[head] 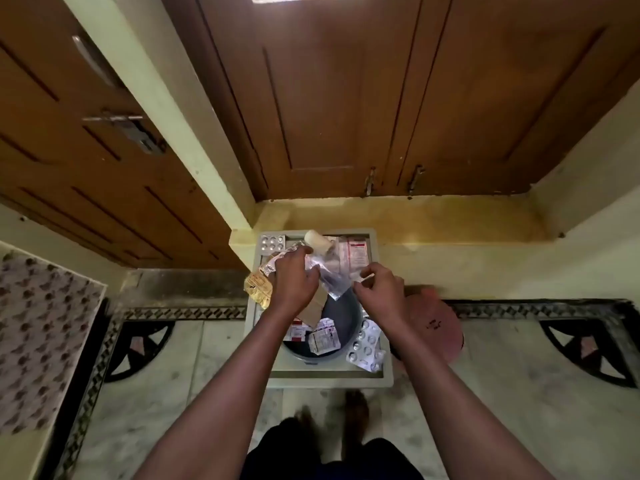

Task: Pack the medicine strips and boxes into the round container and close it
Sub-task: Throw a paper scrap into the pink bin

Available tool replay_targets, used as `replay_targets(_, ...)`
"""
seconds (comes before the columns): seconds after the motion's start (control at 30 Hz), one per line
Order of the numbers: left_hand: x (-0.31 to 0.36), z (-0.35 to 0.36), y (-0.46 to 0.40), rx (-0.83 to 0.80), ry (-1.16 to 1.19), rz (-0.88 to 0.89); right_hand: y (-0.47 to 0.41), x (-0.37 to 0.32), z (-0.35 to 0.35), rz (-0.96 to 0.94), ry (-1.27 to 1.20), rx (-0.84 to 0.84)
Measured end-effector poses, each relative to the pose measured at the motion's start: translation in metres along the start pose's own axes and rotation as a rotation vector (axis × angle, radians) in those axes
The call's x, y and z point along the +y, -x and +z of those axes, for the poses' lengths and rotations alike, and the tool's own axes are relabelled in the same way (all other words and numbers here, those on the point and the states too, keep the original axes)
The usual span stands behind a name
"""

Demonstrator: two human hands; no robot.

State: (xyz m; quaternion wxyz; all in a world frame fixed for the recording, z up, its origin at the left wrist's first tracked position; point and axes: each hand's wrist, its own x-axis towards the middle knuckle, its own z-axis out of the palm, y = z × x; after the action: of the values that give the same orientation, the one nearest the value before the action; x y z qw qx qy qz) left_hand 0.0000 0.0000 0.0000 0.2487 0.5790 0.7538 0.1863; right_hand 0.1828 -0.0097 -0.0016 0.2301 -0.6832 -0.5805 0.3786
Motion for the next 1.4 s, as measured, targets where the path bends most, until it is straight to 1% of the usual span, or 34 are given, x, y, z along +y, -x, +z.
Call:
replay_targets(0.1, -0.001, 0.007, -0.020, -0.042, 0.013, 0.005, -0.017, 0.006, 0.010, 0.079, -0.017, 0.017)
replay_targets(0.2, -0.002, 0.012, -0.032, -0.098, 0.084, -0.042, -0.024, 0.008, 0.020, 0.144, -0.021, 0.041)
replay_targets(0.33, -0.010, 0.017, -0.040, -0.121, 0.179, -0.098, -0.034, 0.013, 0.030, 0.170, -0.044, 0.060)
replay_targets(0.4, -0.014, 0.018, -0.040, -0.111, 0.235, -0.132, -0.034, 0.016, 0.036, 0.174, -0.087, 0.084)
replay_targets(0.47, -0.017, 0.016, -0.041, -0.084, 0.307, -0.141, -0.032, 0.016, 0.037, 0.169, -0.128, 0.145)
replay_targets(0.57, -0.019, 0.000, -0.035, -0.107, 0.485, -0.102, -0.020, 0.012, 0.031, 0.075, -0.190, 0.203)
replay_targets(0.6, -0.019, -0.008, -0.031, -0.142, 0.531, -0.070, -0.015, 0.010, 0.027, 0.020, -0.209, 0.190)
replay_targets(0.67, -0.023, -0.025, -0.023, -0.226, 0.530, -0.011, -0.006, 0.007, 0.019, -0.098, -0.264, 0.130)
replay_targets(0.7, -0.026, -0.030, -0.020, -0.236, 0.491, 0.007, -0.003, 0.006, 0.015, -0.145, -0.278, 0.095)
replay_targets(0.77, -0.035, -0.041, -0.012, -0.203, 0.449, 0.014, 0.002, 0.000, 0.012, -0.183, -0.286, 0.011)
replay_targets(0.83, -0.044, -0.054, -0.002, -0.187, 0.455, 0.044, 0.004, -0.007, 0.012, -0.179, -0.316, -0.035)
replay_targets(0.9, -0.053, -0.067, 0.006, -0.194, 0.549, 0.077, 0.005, -0.014, 0.017, -0.122, -0.406, -0.072)
replay_targets(0.97, -0.064, -0.075, 0.012, -0.157, 0.649, 0.085, 0.004, -0.016, 0.028, -0.035, -0.462, -0.077)
replay_targets(1.0, -0.070, -0.077, 0.013, -0.121, 0.669, 0.048, 0.002, -0.014, 0.036, -0.008, -0.414, -0.073)
replay_targets(1.03, -0.077, -0.075, 0.013, -0.075, 0.639, 0.008, -0.002, -0.010, 0.045, -0.024, -0.315, -0.076)
replay_targets(1.07, -0.084, -0.073, 0.014, -0.031, 0.594, -0.028, -0.005, -0.009, 0.053, -0.101, -0.135, -0.107)
replay_targets(1.1, -0.088, -0.070, 0.015, 0.000, 0.546, -0.057, -0.010, -0.006, 0.063, -0.205, 0.068, -0.167)
replay_targets(1.13, -0.089, -0.067, 0.016, 0.022, 0.522, -0.084, -0.014, -0.006, 0.070, -0.288, 0.255, -0.278)
replay_targets(1.2, -0.092, -0.062, 0.019, 0.060, 0.536, -0.117, -0.020, -0.012, 0.081, -0.339, 0.520, -0.479)
replay_targets(1.23, -0.093, -0.061, 0.020, 0.081, 0.544, -0.113, -0.023, -0.015, 0.085, -0.366, 0.622, -0.533)
replay_targets(1.27, -0.093, -0.060, 0.021, 0.101, 0.543, -0.102, -0.023, -0.019, 0.087, -0.397, 0.704, -0.550)
replay_targets(1.33, -0.096, -0.057, 0.022, 0.143, 0.516, -0.075, -0.025, -0.020, 0.091, -0.485, 0.817, -0.517)
replay_targets(1.4, -0.098, -0.054, 0.023, 0.146, 0.472, -0.047, -0.025, -0.018, 0.093, -0.536, 0.834, -0.494)
